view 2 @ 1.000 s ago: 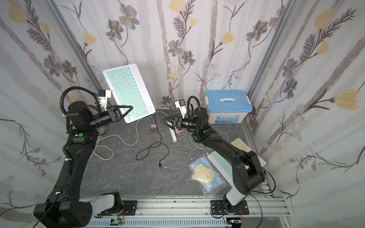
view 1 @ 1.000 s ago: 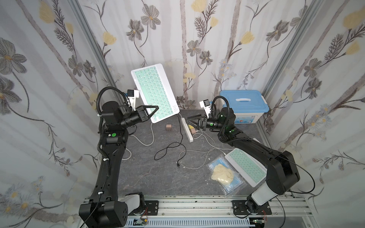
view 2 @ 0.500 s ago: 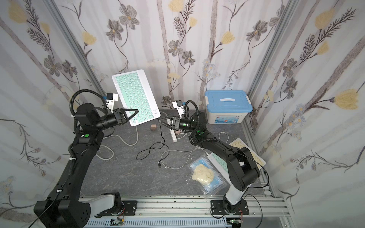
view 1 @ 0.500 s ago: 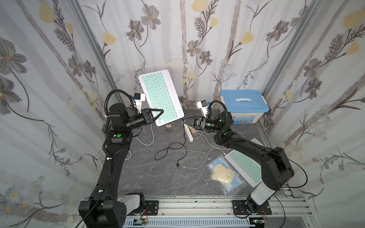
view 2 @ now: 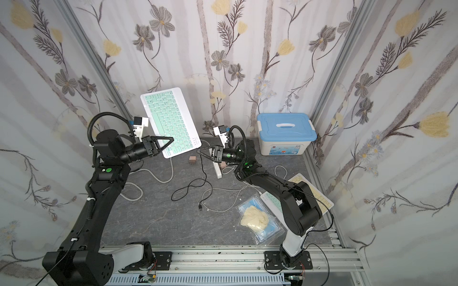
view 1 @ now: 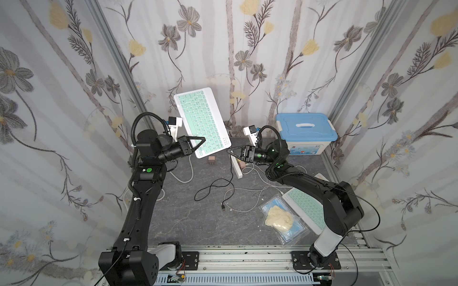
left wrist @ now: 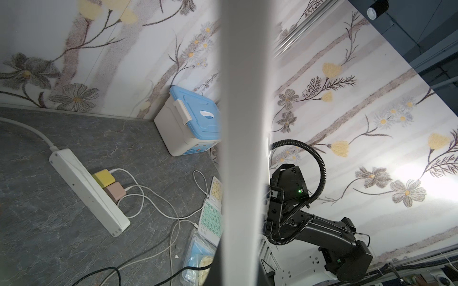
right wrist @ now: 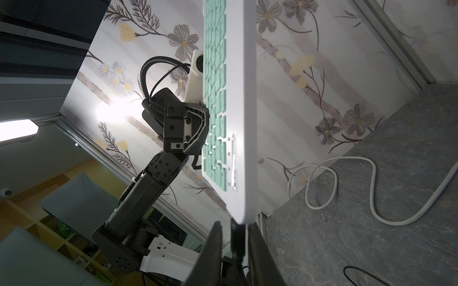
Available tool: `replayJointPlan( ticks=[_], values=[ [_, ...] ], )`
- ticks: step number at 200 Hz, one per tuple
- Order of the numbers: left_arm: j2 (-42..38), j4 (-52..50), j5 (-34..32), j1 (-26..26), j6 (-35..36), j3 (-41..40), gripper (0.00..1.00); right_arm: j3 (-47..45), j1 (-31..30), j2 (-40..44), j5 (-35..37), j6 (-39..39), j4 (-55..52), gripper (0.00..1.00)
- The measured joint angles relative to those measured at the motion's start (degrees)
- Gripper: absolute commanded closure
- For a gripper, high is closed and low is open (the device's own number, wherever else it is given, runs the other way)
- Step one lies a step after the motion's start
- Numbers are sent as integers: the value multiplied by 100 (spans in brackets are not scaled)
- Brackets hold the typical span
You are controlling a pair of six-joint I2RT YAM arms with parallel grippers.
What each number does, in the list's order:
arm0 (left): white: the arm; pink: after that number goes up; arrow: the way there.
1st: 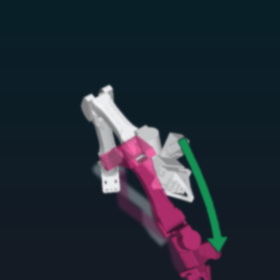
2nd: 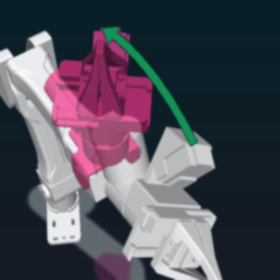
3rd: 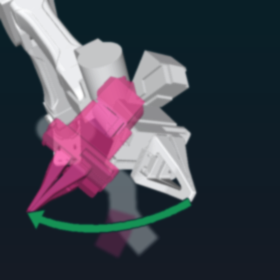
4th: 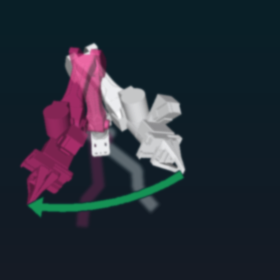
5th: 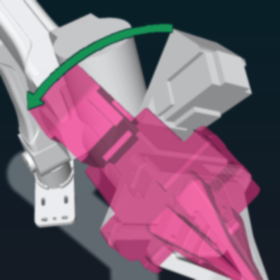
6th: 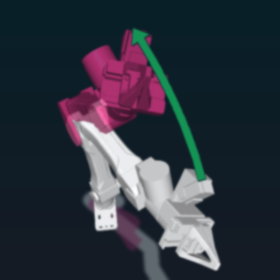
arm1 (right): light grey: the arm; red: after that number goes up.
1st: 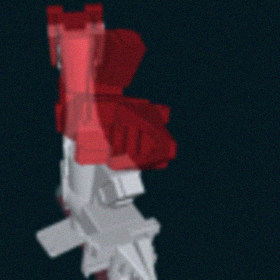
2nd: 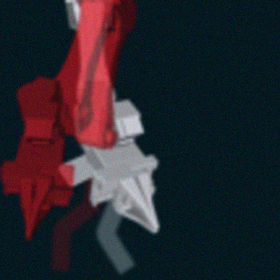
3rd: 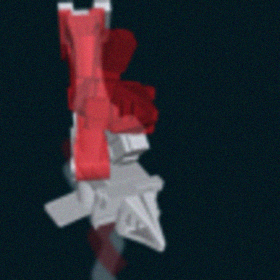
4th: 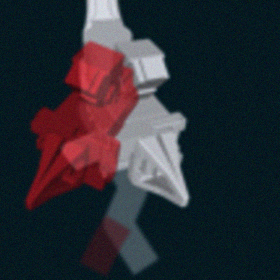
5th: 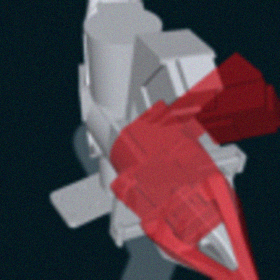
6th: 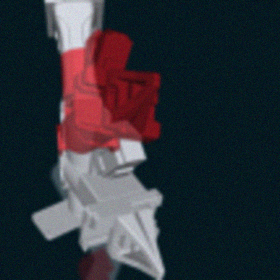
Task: Unplug the wireless keyboard
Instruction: Remove the power cord from the keyboard.
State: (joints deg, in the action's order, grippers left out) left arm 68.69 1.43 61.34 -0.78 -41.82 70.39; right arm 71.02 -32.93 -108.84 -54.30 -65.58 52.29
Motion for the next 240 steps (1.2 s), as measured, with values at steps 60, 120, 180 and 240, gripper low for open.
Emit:
replayJointPlan(
  ticks=[60,120,180,240],
  values=[
    [13,59,20,-2,33,7,100,7,0,-83,-20,-262,245,100],
    [-11,205,15,-2,133,-57,100,7,-2,-170,-20,-313,459,100],
    [66,221,37,-7,133,-39,100,13,0,-214,-92,120,367,100],
    [87,225,79,-7,129,-24,100,136,74,-306,-398,450,326,100]
  ],
)
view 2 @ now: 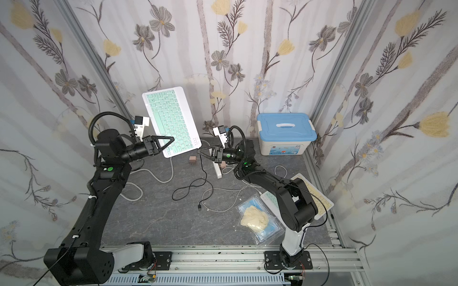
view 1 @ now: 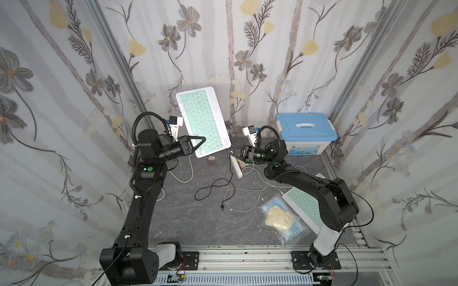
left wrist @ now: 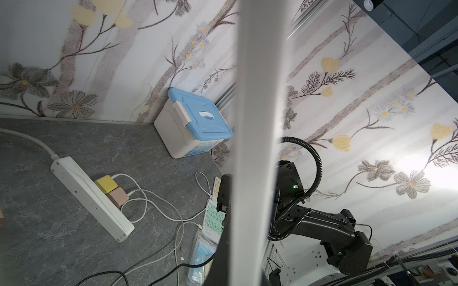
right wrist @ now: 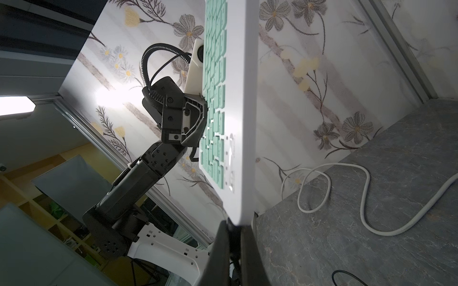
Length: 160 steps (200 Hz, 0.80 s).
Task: Unplug the wireless keyboard
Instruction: Remove the power cord from the keyboard.
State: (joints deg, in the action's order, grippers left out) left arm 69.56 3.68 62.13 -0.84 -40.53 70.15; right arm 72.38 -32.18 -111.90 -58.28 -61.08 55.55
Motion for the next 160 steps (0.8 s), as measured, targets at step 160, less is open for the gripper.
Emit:
replayJointPlan(
  ticks=[160],
  values=[
    [-72,697,-389,15,-463,-387,100,52,-22,-94,-46,214,-116,100]
  ],
)
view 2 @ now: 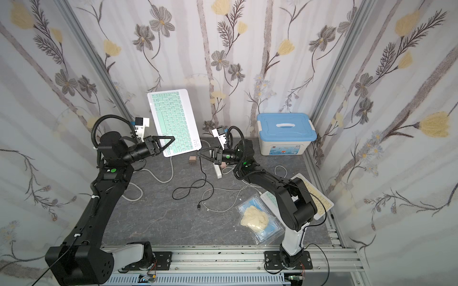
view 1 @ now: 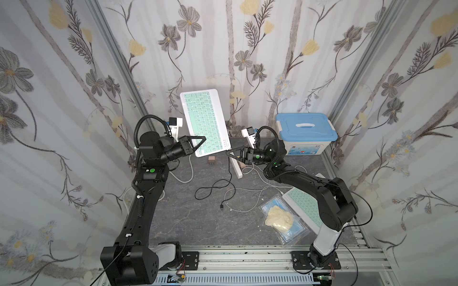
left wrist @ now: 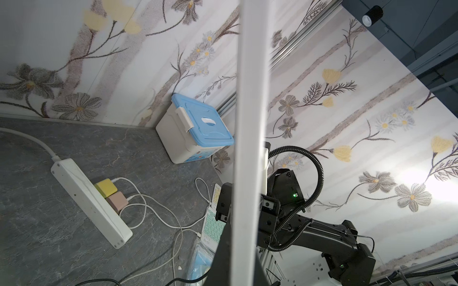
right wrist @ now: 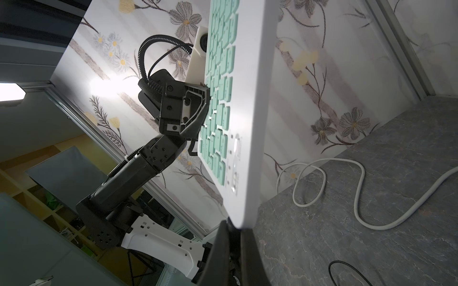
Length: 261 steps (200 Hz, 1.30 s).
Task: Unplug the wireless keyboard
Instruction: Remove the power cord from the keyboard.
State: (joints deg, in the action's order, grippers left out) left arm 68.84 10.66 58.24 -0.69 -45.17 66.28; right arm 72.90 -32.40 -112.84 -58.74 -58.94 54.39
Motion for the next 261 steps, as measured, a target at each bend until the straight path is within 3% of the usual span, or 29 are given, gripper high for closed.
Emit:
replayJointPlan(
  ticks=[80,157,220,261],
  values=[
    [-293,411,-960,2,-186,-396,100,297,-319,-343,216,-98,-96,100],
    [-282,632,-1117,-11,-396,-479,100,527,-380,-450,356,46,-343,100],
    [-146,498,-909,-37,-380,-286,100,640,-380,-243,354,1012,-1344,100],
    [-129,444,-619,-37,-376,-197,100,619,-295,-44,-46,1513,-1757,100]
  ],
)
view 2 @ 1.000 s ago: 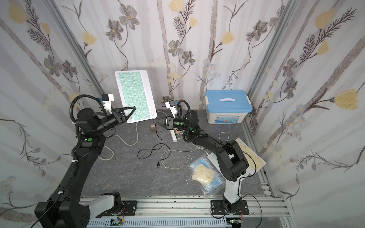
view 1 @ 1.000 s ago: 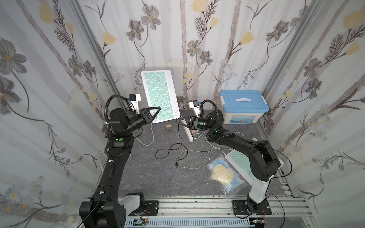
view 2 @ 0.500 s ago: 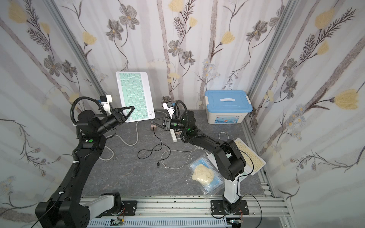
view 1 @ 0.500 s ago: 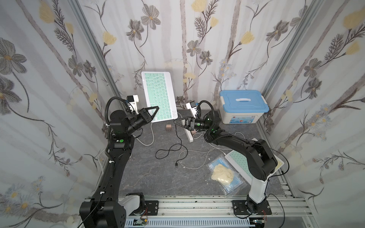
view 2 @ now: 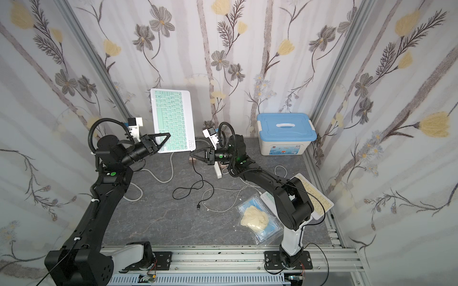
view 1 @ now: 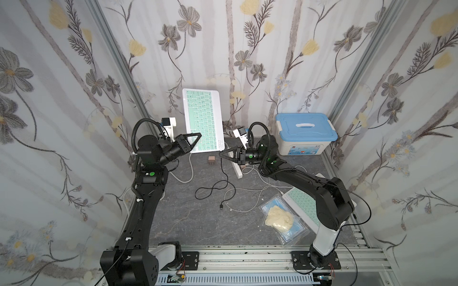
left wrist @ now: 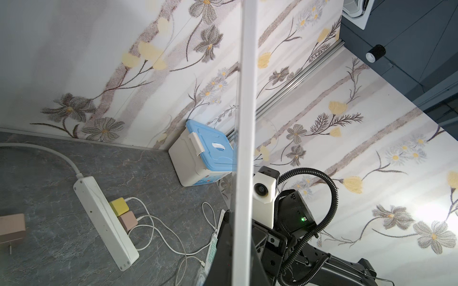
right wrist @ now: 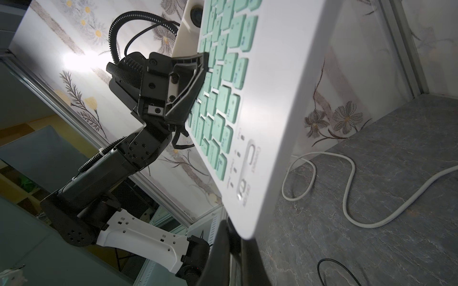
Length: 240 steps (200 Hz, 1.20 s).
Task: Unplug the wireless keyboard
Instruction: Remove the power cord from the keyboard.
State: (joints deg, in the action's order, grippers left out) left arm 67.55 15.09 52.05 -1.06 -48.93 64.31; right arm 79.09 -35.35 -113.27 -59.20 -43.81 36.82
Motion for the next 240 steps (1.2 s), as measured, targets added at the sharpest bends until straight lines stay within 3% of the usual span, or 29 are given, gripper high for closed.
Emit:
replayJointPlan(
  ticks=[46,106,164,240],
  values=[
    [-129,-26,-66,0,7,-66,100,197,22,17,-201,387,-457,100],
    [-103,-238,-173,-50,26,-46,100,356,-61,-127,35,713,-850,100],
    [-55,-323,74,-31,-20,-4,100,282,92,138,-490,1327,-1421,100],
    [-199,-44,-391,-83,-13,-341,100,282,-127,-278,109,332,-516,100]
  ],
)
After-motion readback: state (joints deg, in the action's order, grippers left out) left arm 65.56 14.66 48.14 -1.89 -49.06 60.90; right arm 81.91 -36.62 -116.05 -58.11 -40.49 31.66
